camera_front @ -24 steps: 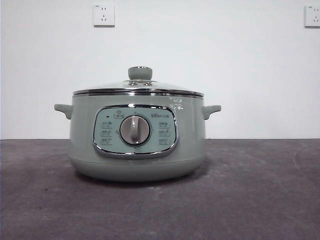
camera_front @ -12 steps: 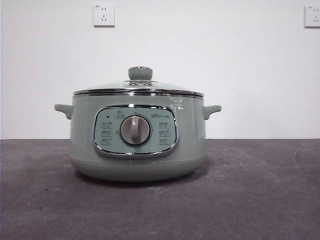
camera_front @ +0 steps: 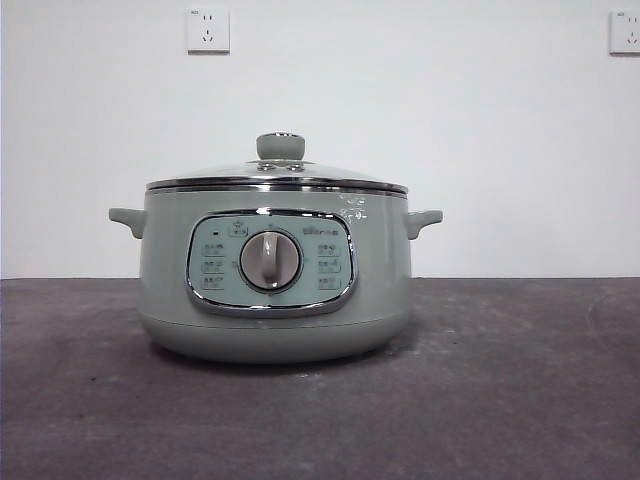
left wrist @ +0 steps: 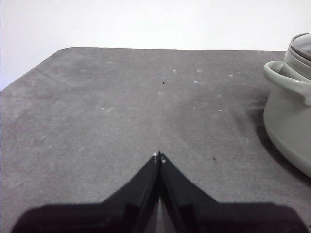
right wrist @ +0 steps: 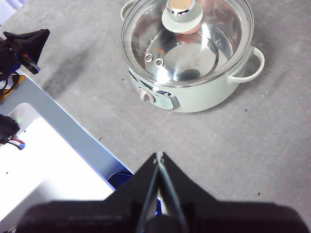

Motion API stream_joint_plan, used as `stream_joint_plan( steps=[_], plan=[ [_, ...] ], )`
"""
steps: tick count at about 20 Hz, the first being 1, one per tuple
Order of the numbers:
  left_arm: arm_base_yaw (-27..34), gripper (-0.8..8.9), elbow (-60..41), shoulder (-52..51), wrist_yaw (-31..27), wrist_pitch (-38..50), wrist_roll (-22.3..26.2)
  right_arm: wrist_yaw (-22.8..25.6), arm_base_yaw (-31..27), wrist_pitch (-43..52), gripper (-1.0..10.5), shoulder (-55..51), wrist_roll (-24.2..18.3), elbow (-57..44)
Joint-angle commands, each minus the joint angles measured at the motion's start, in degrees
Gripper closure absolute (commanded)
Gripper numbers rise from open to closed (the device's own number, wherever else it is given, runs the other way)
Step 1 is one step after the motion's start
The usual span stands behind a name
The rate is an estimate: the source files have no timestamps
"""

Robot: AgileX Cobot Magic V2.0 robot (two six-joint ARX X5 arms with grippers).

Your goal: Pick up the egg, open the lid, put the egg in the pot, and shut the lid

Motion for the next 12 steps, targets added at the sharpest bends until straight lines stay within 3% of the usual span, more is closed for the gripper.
stream_joint_plan(
  steps=[1,8,10,12],
  plan=[
    [0.13,8.17,-0.79,-0.15,-0.11,0.11,-0.48,0.02,0.04,-0.87,9.5,-0.13,0.37,-0.09],
    [0.13,8.16,-0.79,-0.15,-0.11,0.11,-0.48,0.28,-0.13,-0.83,9.5,-0.24,0.33,-0.09],
    [0.13,8.16,-0.79,-0.15,-0.11,0.11,-0.48,1.75,-2.99,-0.02,9.5,-2.21,-4.68,-0.13],
    [0.13,8.16,-0.79,-0.15,-0.11,0.11,-0.48,0.33,-7.93,6.21,9.5,-5.7,-4.92,-1.01]
  ],
)
